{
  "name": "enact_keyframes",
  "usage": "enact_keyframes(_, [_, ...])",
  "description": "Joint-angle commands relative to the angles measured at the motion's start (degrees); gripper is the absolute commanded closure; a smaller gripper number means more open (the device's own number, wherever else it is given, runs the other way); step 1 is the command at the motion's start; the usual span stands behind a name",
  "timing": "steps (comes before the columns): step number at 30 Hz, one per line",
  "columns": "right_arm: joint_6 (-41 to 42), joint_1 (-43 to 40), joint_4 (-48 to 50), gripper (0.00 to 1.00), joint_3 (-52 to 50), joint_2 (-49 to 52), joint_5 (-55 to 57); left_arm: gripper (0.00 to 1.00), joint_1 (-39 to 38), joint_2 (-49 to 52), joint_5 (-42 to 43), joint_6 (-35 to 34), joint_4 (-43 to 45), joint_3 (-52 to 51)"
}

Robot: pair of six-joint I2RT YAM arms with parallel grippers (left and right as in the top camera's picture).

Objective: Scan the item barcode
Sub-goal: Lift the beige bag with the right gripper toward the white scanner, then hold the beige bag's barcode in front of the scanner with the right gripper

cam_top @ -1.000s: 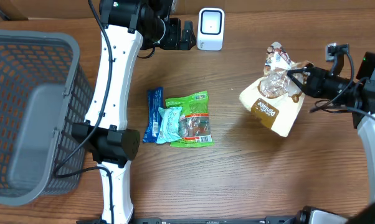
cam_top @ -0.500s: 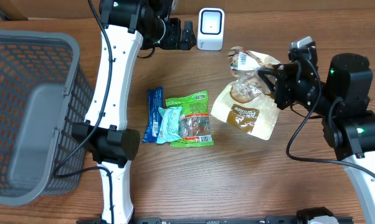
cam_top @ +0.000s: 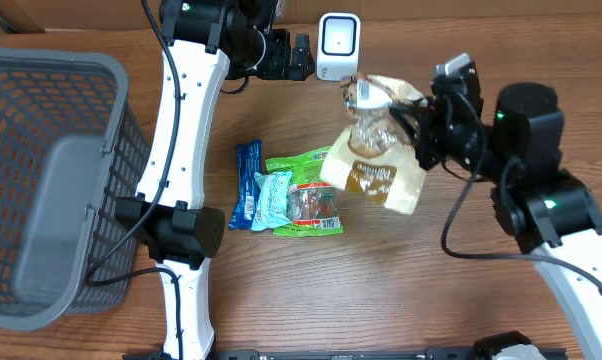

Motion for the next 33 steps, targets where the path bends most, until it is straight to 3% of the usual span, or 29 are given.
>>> enact_keyframes(1, [-0.09,0.31,5.92,0.96,1.99,2.38,16.92,0.00,-0.20,-0.90,0.26,-0.55,0.00,1.01])
enact_keyframes(6, [-4.07,0.35,16.76,0.96,1.99,9.55,31.21,0.00,0.09,-0.92,0.09,-0.31,0.52,1.03])
enact_keyframes(11, [-27.02,0.81,29.92,0.96,1.99,22.38,34.88,0.00,4.00,-0.94,0.31,-0.37,0.74,4.79])
enact_keyframes(12, [-41.18,1.79,37.92,0.96,1.99,27.80,39.19,0.00,6.93,-1.03,0.28,-0.39,-0.07,8.00])
enact_keyframes(15, [-57.24,3.48,50.56,0.96,1.99,33.29,42.58,0.00,10.49,-1.03,0.28,-0.37,-0.37,11.02])
enact_keyframes(18, [-67.91,4.90,60.33,0.96,1.99,37.38,41.94,0.00,13.51,-1.01,0.22,-0.33,-0.44,11.39])
enact_keyframes(23, [-75.19,5.22,70.82,0.96,1.99,44.37,37.83,0.00,16.13,-0.92,0.22,-0.33,-0.42,11.30])
enact_keyframes(27, [-85.68,5.09,81.88,0.96,3.45,51.71,35.12,0.00,16.39,-0.92,0.22,-0.35,-0.42,11.30])
enact_keyframes(33, [-86.86,5.01,80.91,0.96,14.19,58.95,33.40,0.00,16.26,-0.92,0.22,-0.35,-0.42,11.30])
